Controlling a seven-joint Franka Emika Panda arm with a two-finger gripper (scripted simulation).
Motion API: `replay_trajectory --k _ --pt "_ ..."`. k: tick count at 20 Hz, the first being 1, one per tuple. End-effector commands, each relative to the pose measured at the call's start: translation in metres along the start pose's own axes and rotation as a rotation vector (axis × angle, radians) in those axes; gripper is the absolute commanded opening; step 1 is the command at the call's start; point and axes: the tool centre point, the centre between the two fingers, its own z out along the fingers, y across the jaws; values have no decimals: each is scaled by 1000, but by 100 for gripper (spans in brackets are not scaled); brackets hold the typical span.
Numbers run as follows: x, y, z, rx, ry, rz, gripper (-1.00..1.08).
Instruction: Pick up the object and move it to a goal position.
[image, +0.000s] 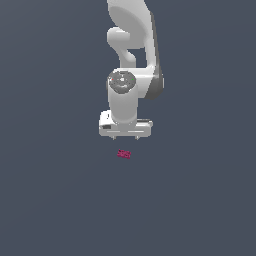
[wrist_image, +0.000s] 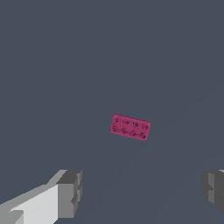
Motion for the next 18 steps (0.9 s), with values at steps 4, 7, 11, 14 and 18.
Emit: replay_trajectory --k 4,7,11,14,18 --pt "0 0 -1 4 0 1 100" --pt "-1 -1 -2 16 2 6 100" --pt "-2 -1 -5 30 3 17 100" --pt "-2 -2 -6 32 3 20 100" --pt "-1 -1 -4 29 4 7 100"
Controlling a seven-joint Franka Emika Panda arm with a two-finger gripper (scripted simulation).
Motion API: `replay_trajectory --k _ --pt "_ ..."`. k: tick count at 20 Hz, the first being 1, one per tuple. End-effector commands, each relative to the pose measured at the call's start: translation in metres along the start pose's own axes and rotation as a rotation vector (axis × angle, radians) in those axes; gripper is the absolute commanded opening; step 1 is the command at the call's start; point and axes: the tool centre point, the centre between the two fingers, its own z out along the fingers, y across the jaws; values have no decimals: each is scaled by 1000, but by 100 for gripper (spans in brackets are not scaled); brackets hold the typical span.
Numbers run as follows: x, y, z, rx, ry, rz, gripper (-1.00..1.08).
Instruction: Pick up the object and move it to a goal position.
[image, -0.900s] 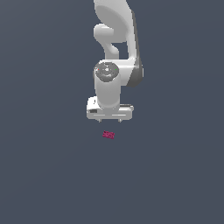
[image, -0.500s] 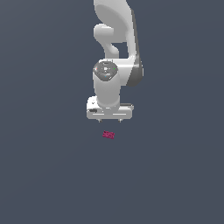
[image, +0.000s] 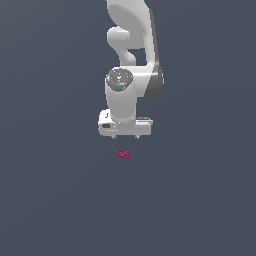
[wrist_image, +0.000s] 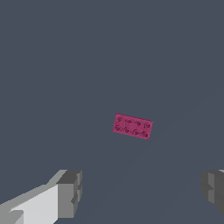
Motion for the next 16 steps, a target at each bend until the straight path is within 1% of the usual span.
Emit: replay_trajectory --k 1,9,16 --pt "0 0 1 -1 0 -12 100" --pt "2 3 8 -10 3 -117 100" --pt "5 6 19 -23 6 -286 100"
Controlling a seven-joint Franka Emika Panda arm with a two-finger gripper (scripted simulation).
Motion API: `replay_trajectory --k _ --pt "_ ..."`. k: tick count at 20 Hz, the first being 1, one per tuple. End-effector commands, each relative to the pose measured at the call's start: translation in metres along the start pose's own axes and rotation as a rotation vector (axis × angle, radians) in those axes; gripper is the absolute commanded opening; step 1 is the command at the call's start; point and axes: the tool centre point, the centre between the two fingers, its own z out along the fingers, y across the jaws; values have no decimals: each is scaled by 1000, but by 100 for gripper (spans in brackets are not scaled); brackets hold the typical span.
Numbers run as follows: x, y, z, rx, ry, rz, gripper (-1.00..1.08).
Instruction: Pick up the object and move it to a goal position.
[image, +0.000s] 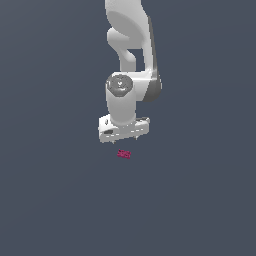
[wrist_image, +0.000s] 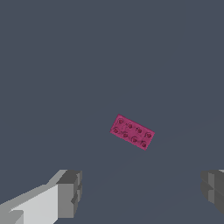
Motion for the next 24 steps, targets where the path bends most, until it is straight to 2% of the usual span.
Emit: replay_trajectory --k 1,24 --pt "1 1 5 -5 1 -70 100" --pt "8 9 46 -43 13 -749 100"
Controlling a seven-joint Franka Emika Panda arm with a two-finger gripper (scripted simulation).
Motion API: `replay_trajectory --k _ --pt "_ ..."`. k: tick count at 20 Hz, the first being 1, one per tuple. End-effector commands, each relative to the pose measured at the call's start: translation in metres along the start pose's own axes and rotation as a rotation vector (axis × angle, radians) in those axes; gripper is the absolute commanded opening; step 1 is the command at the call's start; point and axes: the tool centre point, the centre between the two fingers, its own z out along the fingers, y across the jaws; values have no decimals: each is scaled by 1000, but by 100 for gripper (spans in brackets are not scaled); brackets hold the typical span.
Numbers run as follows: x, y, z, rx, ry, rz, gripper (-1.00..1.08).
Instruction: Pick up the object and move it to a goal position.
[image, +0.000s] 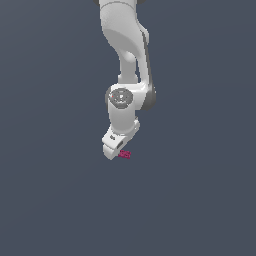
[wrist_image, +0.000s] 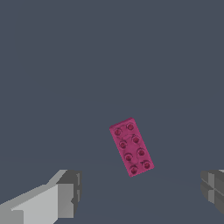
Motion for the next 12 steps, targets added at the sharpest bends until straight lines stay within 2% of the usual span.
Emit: replay_trajectory --k 1,12 --pt "0 1 4 -4 2 -76 100" --pt "2 2 18 -18 11 -332 100"
